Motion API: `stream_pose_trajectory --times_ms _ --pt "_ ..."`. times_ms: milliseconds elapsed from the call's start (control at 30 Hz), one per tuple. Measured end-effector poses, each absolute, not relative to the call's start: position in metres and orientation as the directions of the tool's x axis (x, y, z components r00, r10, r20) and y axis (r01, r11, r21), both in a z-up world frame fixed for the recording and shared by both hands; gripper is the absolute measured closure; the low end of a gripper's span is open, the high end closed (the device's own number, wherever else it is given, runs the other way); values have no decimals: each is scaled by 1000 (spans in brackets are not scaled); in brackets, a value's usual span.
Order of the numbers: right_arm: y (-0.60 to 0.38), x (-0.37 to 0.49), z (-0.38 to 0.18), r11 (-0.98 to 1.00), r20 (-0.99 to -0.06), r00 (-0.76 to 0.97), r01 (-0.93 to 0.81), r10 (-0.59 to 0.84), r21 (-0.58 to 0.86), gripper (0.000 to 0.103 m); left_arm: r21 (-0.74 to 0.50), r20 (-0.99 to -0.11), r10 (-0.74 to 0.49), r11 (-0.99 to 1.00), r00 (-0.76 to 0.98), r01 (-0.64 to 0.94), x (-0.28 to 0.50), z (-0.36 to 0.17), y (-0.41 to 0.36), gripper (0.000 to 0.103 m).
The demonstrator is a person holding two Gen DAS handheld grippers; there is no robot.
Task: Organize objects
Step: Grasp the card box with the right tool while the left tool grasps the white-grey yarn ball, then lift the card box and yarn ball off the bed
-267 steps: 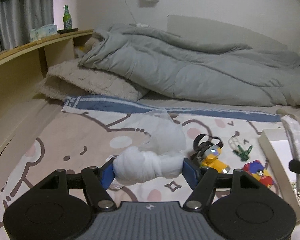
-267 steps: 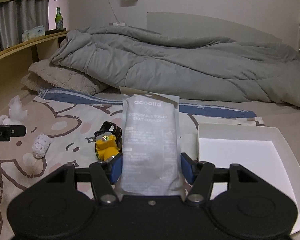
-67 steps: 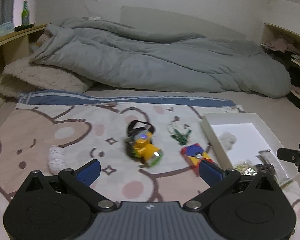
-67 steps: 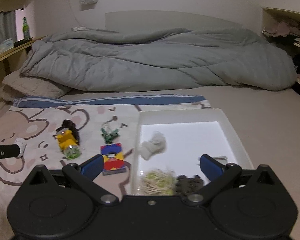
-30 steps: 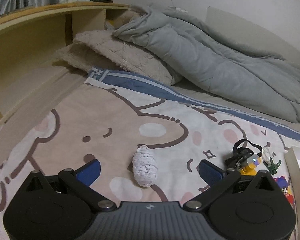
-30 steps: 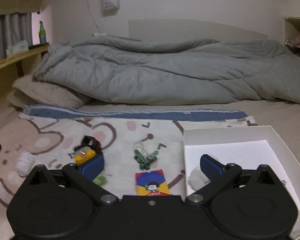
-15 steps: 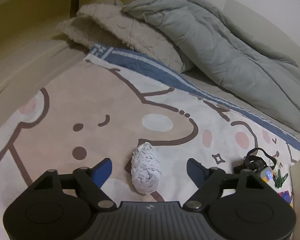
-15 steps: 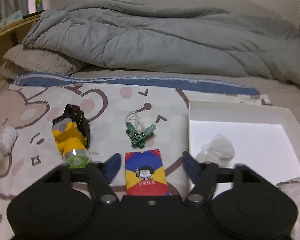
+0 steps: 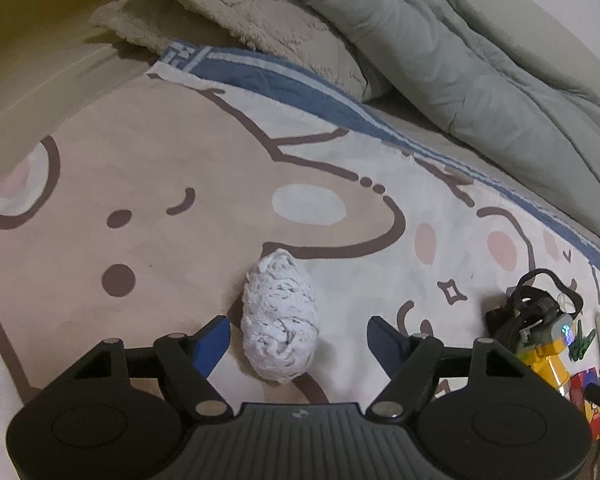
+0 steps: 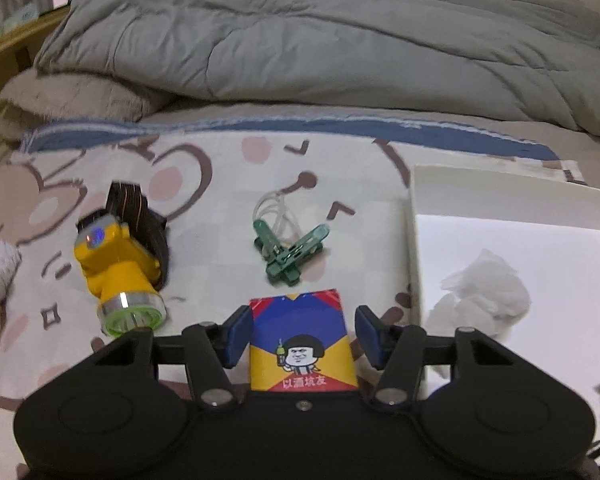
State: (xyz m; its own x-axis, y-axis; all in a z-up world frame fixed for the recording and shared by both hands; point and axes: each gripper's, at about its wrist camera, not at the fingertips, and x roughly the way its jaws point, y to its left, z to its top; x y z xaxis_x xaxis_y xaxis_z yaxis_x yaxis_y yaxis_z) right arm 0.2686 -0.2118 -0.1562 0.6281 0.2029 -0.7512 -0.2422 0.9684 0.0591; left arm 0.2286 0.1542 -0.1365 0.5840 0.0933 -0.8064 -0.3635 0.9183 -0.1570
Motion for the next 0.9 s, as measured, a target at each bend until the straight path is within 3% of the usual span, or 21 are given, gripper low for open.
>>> stream_pose_trajectory --times_ms 100,333,900 --pt "-206 270 -165 966 -761 622 -256 185 26 39 -142 -816 106 916 568 -375 231 -142 154 30" --pt "-189 263 -175 935 -786 601 -343 143 -92 38 -104 -862 109 918 496 -382 230 -152 153 65" --pt "-177 223 -164 837 -836 509 -534 204 -121 42 -99 -854 87 941 513 -324 208 -132 140 70"
